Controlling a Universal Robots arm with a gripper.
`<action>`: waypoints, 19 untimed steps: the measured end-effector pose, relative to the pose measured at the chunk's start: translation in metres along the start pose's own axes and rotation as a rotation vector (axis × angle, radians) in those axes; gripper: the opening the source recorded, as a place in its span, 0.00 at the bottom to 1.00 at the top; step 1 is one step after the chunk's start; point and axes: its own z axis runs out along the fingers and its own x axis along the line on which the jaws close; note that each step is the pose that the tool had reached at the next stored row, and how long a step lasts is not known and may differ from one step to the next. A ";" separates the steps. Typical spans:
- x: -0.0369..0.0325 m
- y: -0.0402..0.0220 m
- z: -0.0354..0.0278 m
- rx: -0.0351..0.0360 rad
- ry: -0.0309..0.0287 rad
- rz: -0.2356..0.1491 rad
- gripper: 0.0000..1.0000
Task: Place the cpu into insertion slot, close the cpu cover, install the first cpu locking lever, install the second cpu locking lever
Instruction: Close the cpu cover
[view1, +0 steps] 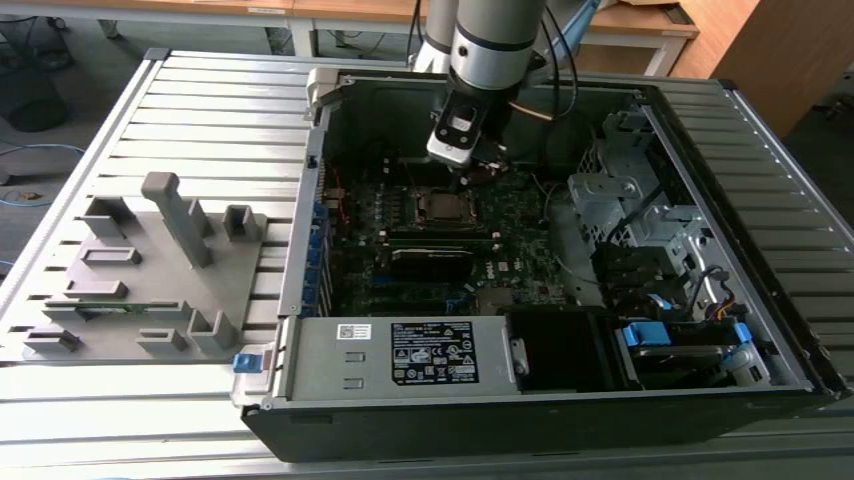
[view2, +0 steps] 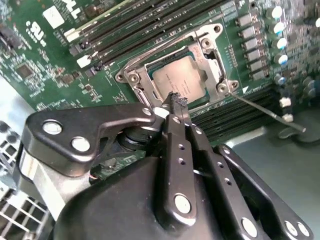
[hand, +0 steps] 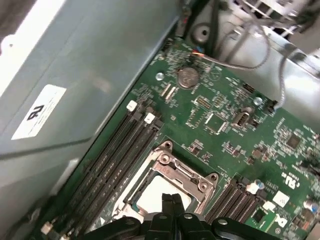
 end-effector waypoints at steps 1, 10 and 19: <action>0.0000 0.0000 0.0000 0.0008 0.0001 -0.017 0.11; 0.0000 0.0000 0.0003 0.0068 0.0024 -0.167 0.11; 0.0000 0.0000 0.0005 0.0118 0.0055 -0.312 0.11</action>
